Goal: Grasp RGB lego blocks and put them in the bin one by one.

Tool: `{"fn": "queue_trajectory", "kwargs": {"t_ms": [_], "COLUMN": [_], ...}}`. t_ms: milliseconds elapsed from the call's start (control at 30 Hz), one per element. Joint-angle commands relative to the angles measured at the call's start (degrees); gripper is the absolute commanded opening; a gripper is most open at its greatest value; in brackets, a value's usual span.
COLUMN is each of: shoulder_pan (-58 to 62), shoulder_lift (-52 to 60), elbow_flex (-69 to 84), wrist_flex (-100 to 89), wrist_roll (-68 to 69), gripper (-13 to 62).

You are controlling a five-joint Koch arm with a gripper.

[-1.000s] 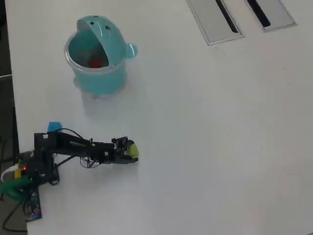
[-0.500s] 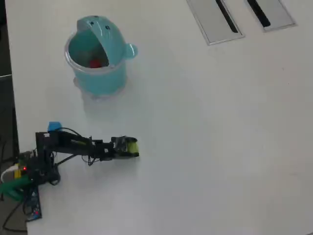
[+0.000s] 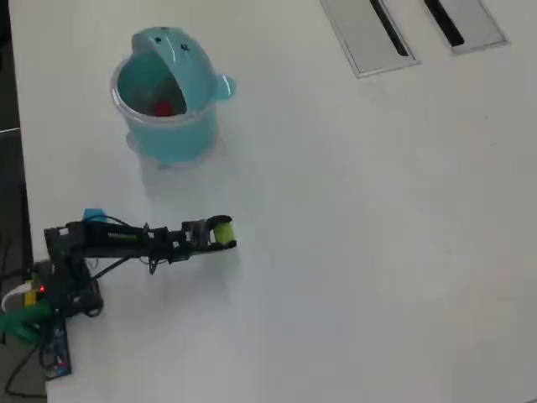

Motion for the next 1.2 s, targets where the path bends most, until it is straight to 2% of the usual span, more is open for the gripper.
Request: {"fn": "queue_trajectory", "kwargs": {"t_ms": [0,200,267,633,733,767,800,1033,1167], "shoulder_pan": [-0.62,-5.54,-10.81,-26.54,-33.31,-41.22,-43.59,-51.86,-51.86], "shoulder_lift": [4.57,13.62,19.16,36.74,41.13,40.52,40.17,31.55,26.54], "elbow_flex": [-4.39,-5.27,-6.06,-12.92,-18.72,-24.26,-26.46,-34.63,-38.06], "wrist_flex": [-4.39,-4.31,-4.13,9.49,16.35,20.21,23.55,27.16,26.54], "wrist_roll": [0.00,1.14,1.23,-2.29,-4.48,-14.41,-18.72,-30.76,-30.85], "gripper": [14.2,14.2,14.2,11.7,7.8,7.9,7.9,7.8,7.8]}}
